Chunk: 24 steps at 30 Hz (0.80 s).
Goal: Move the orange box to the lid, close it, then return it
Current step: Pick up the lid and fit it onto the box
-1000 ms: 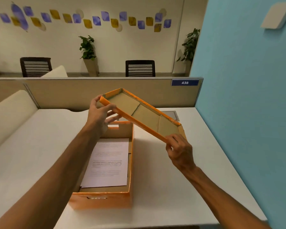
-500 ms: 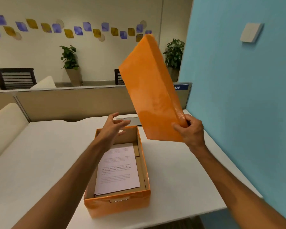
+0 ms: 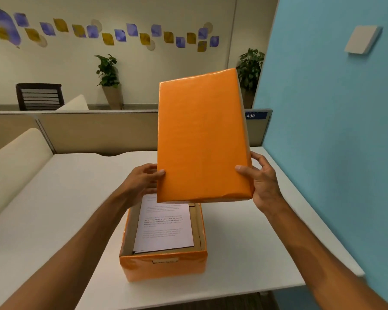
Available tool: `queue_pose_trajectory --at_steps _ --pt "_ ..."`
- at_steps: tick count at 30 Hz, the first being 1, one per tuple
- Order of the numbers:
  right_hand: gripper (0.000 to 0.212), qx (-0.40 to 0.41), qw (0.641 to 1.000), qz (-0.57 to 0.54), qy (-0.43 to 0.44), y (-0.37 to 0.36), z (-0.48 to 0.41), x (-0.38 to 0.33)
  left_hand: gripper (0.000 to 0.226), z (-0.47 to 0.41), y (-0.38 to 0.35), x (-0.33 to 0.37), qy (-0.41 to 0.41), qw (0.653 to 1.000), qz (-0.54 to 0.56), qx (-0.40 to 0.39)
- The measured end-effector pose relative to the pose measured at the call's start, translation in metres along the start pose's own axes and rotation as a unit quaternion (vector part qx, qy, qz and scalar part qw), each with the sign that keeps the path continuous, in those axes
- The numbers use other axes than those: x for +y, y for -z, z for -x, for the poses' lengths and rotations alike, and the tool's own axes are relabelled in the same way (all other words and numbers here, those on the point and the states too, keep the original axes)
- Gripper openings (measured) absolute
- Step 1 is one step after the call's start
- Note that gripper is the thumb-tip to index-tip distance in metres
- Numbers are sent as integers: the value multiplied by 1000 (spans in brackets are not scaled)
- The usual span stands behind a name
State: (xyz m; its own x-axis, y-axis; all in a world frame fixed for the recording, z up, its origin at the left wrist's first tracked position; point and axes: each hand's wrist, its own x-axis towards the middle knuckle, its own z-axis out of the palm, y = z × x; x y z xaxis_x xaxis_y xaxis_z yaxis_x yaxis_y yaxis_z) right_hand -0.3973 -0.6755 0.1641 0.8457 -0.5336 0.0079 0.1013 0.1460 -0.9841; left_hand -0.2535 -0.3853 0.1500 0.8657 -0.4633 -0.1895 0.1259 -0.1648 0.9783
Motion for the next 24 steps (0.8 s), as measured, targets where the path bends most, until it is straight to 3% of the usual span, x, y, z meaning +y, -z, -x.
queue_pose_trajectory --at_steps 4,10,15,20,24 --pt "56 -30 999 43 -17 1 -10 13 48 10 10 -5 -2 999 -11 42" --pt "28 -52 987 132 -79 -7 -25 45 45 28 22 -16 32 993 -71 93" --pt "34 -45 976 165 -131 -20 -18 81 35 42 26 -47 75 984 -98 129" --pt "22 -48 966 176 -184 -29 -1 113 33 48 36 -89 109 977 -111 148" --pt "30 -39 963 173 -205 -38 8 128 34 50 44 -114 122 974 -105 158"
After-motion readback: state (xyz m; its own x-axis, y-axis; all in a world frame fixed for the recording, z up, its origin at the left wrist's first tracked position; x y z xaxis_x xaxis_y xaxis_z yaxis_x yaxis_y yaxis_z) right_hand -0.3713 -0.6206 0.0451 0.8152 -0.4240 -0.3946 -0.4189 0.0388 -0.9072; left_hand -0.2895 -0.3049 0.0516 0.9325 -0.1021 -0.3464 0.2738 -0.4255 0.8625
